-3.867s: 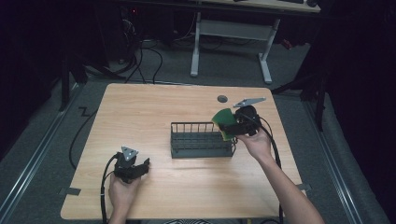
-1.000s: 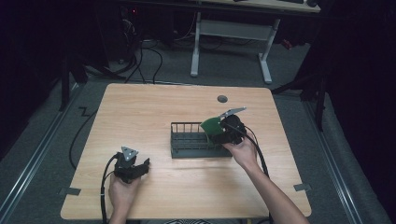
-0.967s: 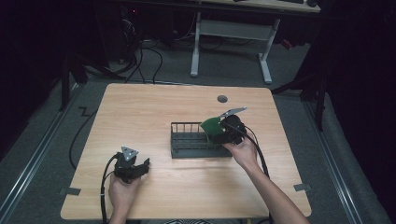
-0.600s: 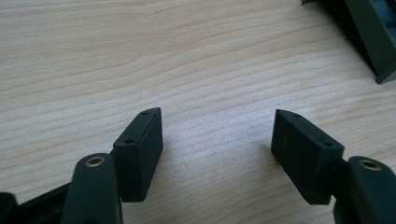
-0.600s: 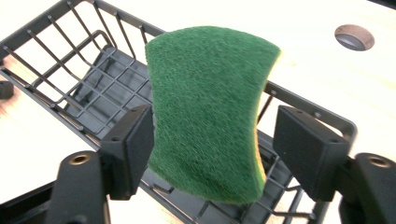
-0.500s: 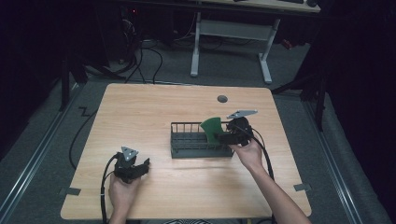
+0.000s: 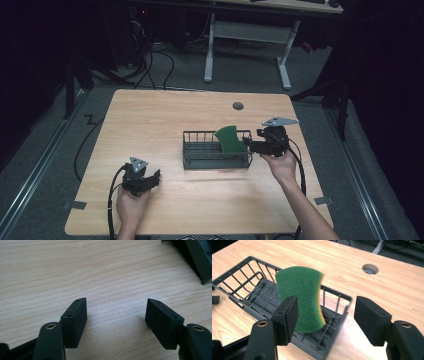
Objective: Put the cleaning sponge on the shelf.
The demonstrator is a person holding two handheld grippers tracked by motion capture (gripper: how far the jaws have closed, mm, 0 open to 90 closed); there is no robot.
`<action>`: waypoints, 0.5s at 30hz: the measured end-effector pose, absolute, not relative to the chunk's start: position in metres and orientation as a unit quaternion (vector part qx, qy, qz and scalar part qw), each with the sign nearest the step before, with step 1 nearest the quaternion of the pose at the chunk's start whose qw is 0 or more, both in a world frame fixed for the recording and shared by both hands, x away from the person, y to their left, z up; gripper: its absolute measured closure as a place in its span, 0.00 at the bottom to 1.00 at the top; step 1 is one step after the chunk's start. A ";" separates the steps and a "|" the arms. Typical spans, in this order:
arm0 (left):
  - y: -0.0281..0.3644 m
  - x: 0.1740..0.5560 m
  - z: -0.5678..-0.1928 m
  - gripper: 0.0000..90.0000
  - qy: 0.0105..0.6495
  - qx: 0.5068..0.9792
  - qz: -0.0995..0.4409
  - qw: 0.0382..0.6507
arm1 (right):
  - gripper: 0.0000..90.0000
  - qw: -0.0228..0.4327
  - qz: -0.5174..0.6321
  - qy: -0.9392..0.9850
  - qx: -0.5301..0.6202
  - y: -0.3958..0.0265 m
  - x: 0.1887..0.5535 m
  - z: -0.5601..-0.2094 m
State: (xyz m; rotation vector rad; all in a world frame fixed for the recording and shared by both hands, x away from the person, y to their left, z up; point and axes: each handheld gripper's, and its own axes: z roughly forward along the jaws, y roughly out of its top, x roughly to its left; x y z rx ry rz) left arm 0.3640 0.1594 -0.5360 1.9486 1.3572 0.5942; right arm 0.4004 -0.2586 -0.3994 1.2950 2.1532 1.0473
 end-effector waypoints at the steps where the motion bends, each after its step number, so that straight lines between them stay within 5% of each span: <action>1: 0.159 0.364 -0.536 0.38 0.521 0.749 0.228 0.340 | 0.41 0.210 0.376 0.771 0.468 -0.262 0.398 -0.398; 15: 0.159 0.364 -0.536 0.38 0.521 0.749 0.228 0.340 | 0.44 0.231 0.382 0.745 0.495 -0.306 0.371 -0.391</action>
